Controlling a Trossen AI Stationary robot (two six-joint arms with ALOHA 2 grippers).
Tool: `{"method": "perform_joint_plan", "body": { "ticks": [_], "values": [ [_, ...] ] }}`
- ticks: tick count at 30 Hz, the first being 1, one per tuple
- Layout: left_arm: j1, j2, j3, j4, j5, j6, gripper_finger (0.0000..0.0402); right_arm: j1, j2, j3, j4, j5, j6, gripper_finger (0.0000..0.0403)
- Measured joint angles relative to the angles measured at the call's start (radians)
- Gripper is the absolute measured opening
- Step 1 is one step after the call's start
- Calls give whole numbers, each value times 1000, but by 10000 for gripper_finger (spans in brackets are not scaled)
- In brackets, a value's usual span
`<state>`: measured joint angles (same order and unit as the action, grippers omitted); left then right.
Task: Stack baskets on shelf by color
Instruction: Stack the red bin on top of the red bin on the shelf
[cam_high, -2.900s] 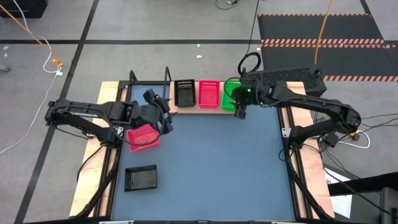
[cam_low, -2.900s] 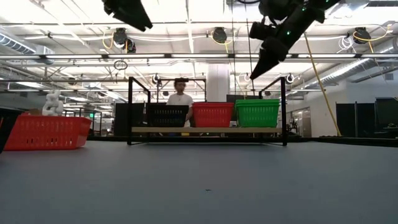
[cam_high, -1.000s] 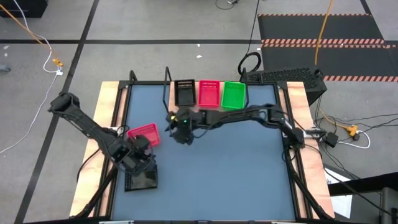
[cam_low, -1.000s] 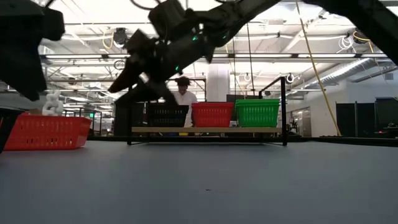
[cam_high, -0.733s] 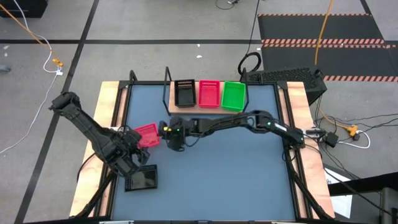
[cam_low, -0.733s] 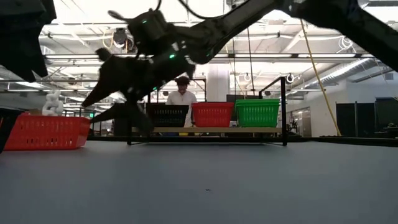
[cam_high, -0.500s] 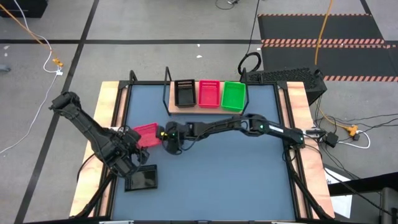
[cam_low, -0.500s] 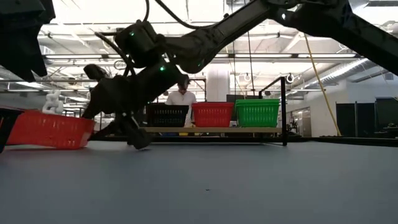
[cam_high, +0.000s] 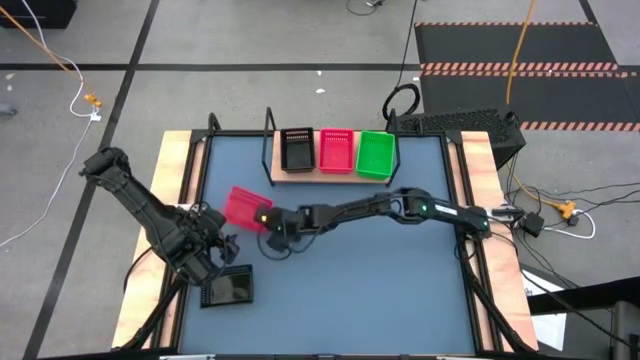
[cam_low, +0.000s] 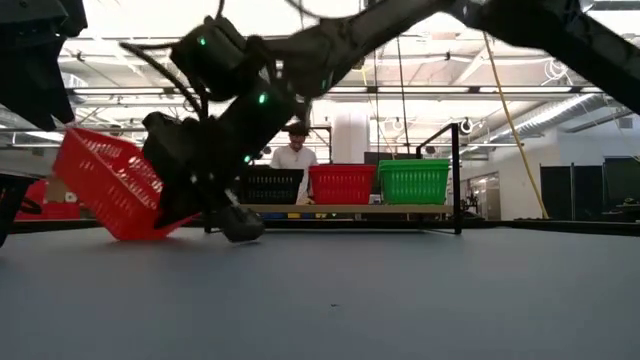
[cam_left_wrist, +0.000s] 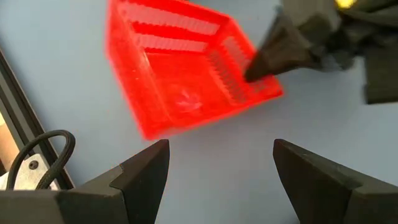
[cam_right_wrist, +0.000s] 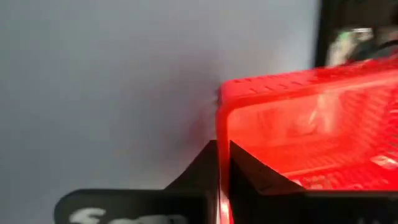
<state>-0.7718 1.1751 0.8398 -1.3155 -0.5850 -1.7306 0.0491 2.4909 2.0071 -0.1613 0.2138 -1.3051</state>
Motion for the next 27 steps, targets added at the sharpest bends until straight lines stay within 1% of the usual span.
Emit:
{"method": "perform_joint_plan", "body": {
  "ticks": [3,5,7,9,12,15,17,19,20,22,24,26,27],
  "values": [
    [-21,0,0,-3,-22,-11,285,30,-45,0,-141,-15,128,11],
    [-31,0,0,-11,-44,-24,285,47,-83,0,-230,-48,174,5],
    [-38,0,0,-27,-48,-46,285,58,-120,-2,-281,-100,223,4],
    [-46,1,-1,-29,-50,-64,285,64,-165,-5,-292,-142,325,4],
    [-72,3,-1,-26,-52,-88,285,64,-243,-3,-269,-193,539,3],
    [-107,3,-1,-26,-53,-112,285,64,-322,-14,-300,-178,680,3],
    [-131,3,-1,-31,-62,-133,285,65,-369,-33,-352,-139,735,2],
    [-155,3,-2,-34,-88,-159,285,65,-418,-59,-387,-65,764,2],
    [-165,5,-4,-36,-109,-169,285,65,-445,-70,-393,-11,768,2],
    [-177,12,-12,-41,-142,-188,285,62,-504,-88,-405,130,762,2],
    [-180,16,-24,-43,-150,-201,285,51,-559,-99,-409,260,751,1],
    [-180,16,-40,-37,-150,-214,285,27,-605,-123,-418,331,753,1],
    [-180,16,-47,-30,-150,-217,285,11,-630,-140,-419,335,766,1]
  ]
}}
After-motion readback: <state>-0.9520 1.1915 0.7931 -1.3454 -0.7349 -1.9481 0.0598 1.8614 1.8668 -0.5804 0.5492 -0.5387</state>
